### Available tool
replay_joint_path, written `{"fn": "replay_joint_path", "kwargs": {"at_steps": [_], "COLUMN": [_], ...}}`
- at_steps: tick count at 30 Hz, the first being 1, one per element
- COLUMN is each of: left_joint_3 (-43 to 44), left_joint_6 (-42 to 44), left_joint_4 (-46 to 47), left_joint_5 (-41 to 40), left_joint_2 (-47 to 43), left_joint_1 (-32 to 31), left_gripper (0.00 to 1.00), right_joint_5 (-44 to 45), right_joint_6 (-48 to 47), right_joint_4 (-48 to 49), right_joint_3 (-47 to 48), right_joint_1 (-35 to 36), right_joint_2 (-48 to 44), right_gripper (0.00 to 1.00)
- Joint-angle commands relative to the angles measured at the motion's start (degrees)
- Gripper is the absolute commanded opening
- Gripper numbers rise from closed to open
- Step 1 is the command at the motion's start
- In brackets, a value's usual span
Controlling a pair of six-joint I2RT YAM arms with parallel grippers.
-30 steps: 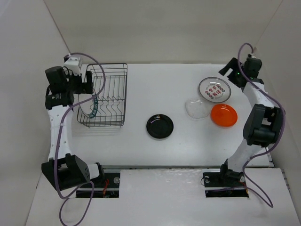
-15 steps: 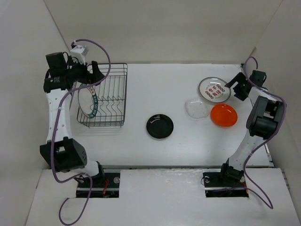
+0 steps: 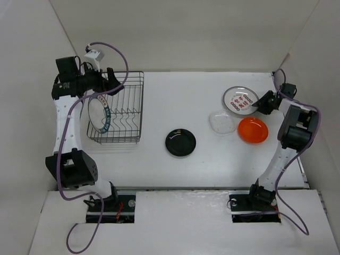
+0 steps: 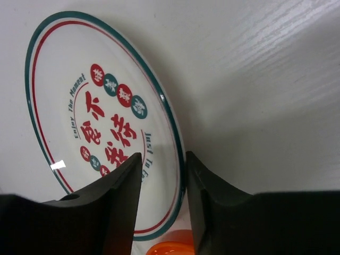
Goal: Load the plates into the dish rack
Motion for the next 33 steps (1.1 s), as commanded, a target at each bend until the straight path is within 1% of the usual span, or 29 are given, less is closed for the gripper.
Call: {"fn": "replay_joint_path", "kwargs": {"at_steps": [1, 2, 3, 4, 5, 8, 9, 10, 11, 12, 13, 14, 15, 16, 17, 18, 19, 20, 22, 24, 25, 27, 28, 31, 33], "left_joint_3": [3.3, 3.3, 3.9, 3.9, 3.9, 3.9, 3.9, 3.9, 3.9, 4.6, 6.7, 8.2, 9.9, 11.6, 14.9, 16.3, 17.3, 19.4, 21.6, 23.3, 23.9, 23.9, 23.2, 19.7, 19.6], "left_joint_6": [-0.1, -0.1, -0.1, -0.7, -0.7, -2.0, -2.0, -3.0, -3.5, -3.6, -4.2, -4.2, -4.2, -4.2, -4.2, -4.2, -4.2, -4.7, -4.7, -6.7, -6.7, -7.4, -8.4, -11.5, -11.6], "left_joint_4": [0.3, 0.3, 0.3, 0.3, 0.3, 1.0, 1.1, 2.2, 2.2, 2.7, 2.7, 1.9, 1.2, 0.7, -0.4, -0.4, -0.4, -0.4, -0.4, 1.6, 2.3, 4.3, 6.0, 12.8, 13.5], "left_joint_5": [1.7, 1.7, 2.2, 2.2, 2.2, 0.7, 0.7, -1.4, -2.5, -3.6, -6.0, -6.0, -6.5, -6.5, -4.2, -2.5, -0.8, 2.9, 5.9, 9.4, 10.6, 13.4, 13.4, 12.5, 12.5], "left_joint_2": [0.6, 0.6, 0.6, 0.6, 0.6, 0.6, 0.6, 1.1, 1.7, 2.2, 2.8, 4.6, 5.5, 6.6, 8.7, 9.6, 10.5, 11.3, 14.3, 16.8, 17.5, 18.6, 18.6, 18.6, 18.6], "left_joint_1": [0.1, 0.1, 0.1, 0.1, 0.1, 0.1, 0.1, -0.5, -1.1, -1.8, -2.8, -4.9, -6.3, -7.6, -8.8, -11.2, -12.2, -13.1, -16.1, -18.0, -19.6, -21.2, -22.7, -24.5, -25.8], "left_gripper": [1.0, 1.0, 1.0, 1.0, 1.0, 1.0, 1.0, 1.0, 1.0, 1.0, 1.0, 1.0, 1.0, 1.0, 1.0, 1.0, 1.0, 1.0, 1.0, 1.0, 1.0, 1.0, 1.0, 1.0, 1.0], "right_joint_5": [-1.2, -1.2, -0.5, -0.5, 0.0, 0.8, 0.8, 0.8, -3.3, -5.1, -7.1, -9.8, -10.5, -11.4, -12.4, -13.9, -14.8, -15.6, -17.4, -18.9, -20.1, -21.2, -21.7, -23.3, -25.2], "right_joint_6": [0.2, 0.2, 0.2, 0.8, 0.8, 1.9, 2.8, 3.5, 4.7, 6.3, 9.1, 10.5, 11.7, 12.5, 13.2, 13.2, 13.7, 14.6, 14.6, 12.6, 11.8, 8.9, 8.3, 7.8, 8.4], "right_joint_4": [-3.8, -4.4, -4.9, -5.4, -6.7, -7.5, -6.4, -4.2, -0.9, 6.4, 10.2, 14.0, 21.6, 24.6, 27.3, 30.0, 35.6, 38.2, 42.5, 43.1, 43.1, 43.1, 43.1, 44.7, 46.7], "right_joint_3": [3.1, 3.8, 4.3, 4.3, 5.6, 6.2, 6.2, 4.6, 2.9, 0.0, -1.1, -2.2, -3.2, -4.0, -4.0, -4.6, -5.6, -6.1, -6.6, -6.7, -6.7, -6.7, -6.7, -7.2, -7.7], "right_joint_1": [0.0, 0.0, 0.0, 0.0, 0.0, 0.0, 0.0, 0.0, 0.0, 0.0, 0.0, 0.8, 1.4, 2.2, 2.9, 4.3, 5.0, 5.8, 8.3, 10.3, 12.7, 15.1, 17.0, 19.2, 21.3], "right_joint_2": [1.0, 1.0, 1.0, 1.6, 1.6, 2.3, 1.6, 0.7, -0.5, -1.8, -4.3, -5.8, -7.3, -10.0, -11.1, -12.1, -13.1, -14.9, -16.4, -18.0, -18.5, -19.5, -20.3, -20.9, -21.4], "right_gripper": [0.42, 0.36, 0.28, 0.08, 0.0, 0.0, 0.0, 0.0, 0.0, 0.0, 0.0, 0.0, 0.0, 0.0, 0.0, 0.0, 0.0, 0.0, 0.0, 0.0, 0.0, 0.0, 0.0, 0.0, 0.0]}}
